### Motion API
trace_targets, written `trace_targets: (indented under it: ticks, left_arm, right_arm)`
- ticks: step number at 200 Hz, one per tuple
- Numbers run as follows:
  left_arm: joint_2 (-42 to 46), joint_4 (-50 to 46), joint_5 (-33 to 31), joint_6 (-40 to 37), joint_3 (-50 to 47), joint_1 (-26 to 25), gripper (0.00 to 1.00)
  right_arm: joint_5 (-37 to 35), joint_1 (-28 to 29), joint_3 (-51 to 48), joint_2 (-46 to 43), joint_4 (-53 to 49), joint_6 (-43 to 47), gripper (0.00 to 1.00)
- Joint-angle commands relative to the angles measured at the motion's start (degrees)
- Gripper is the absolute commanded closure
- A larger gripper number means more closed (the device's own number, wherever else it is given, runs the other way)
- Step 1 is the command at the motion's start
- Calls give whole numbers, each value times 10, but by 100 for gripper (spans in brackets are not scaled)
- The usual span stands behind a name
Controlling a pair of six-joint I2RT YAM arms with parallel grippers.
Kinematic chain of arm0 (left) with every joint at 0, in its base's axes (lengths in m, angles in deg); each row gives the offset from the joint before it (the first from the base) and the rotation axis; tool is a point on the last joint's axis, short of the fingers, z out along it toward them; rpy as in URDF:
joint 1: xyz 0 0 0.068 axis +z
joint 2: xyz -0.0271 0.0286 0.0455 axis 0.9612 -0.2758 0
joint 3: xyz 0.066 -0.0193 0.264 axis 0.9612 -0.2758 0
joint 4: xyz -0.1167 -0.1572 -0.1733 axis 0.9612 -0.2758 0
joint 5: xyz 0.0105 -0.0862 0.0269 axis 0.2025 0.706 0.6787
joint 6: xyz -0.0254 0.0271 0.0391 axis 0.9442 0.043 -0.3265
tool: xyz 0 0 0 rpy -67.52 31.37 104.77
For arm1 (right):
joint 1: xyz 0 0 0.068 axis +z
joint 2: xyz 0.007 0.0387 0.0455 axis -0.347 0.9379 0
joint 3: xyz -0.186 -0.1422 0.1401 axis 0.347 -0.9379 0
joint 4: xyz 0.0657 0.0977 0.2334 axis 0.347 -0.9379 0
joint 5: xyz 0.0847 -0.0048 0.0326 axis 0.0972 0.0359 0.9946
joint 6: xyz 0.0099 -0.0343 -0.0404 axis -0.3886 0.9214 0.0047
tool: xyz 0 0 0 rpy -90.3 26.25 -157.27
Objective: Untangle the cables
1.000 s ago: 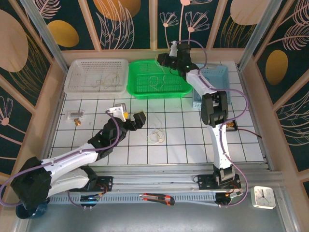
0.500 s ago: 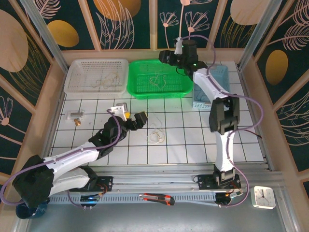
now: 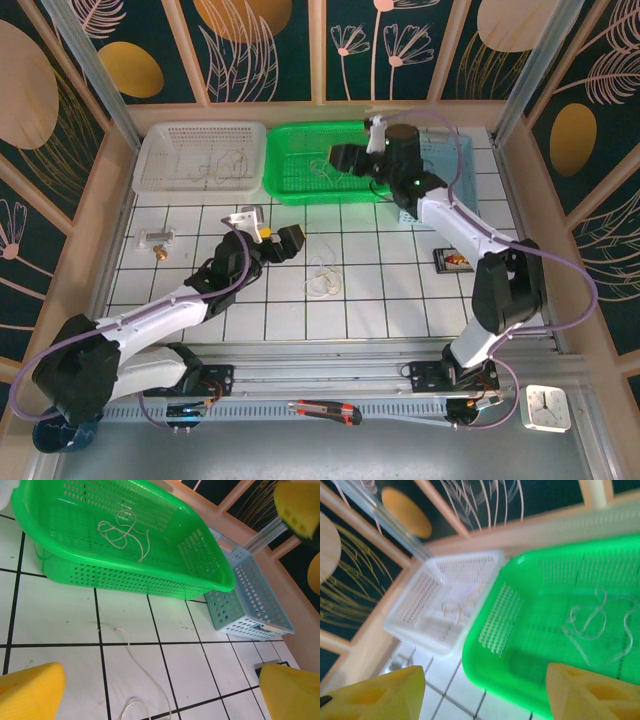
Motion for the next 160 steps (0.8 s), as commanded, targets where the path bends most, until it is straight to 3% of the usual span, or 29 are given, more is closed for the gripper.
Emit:
trace_targets:
  ticks: [1, 34, 74, 160]
  left_arm:
    - [-15, -23, 11, 9, 19, 11, 1]
    - [-24, -31, 9, 21, 18, 28, 1]
    - [-16, -27, 22, 46, 2, 59, 1]
    - [5, -7, 30, 75, -22, 76, 1]
  right_arm:
    - [-35, 27, -61, -40, 20, 12, 35]
    - [-82, 76, -120, -31, 0, 60, 36]
    - [-163, 138, -123, 49, -13, 117, 36]
    - [-254, 168, -72, 182, 14, 141, 32]
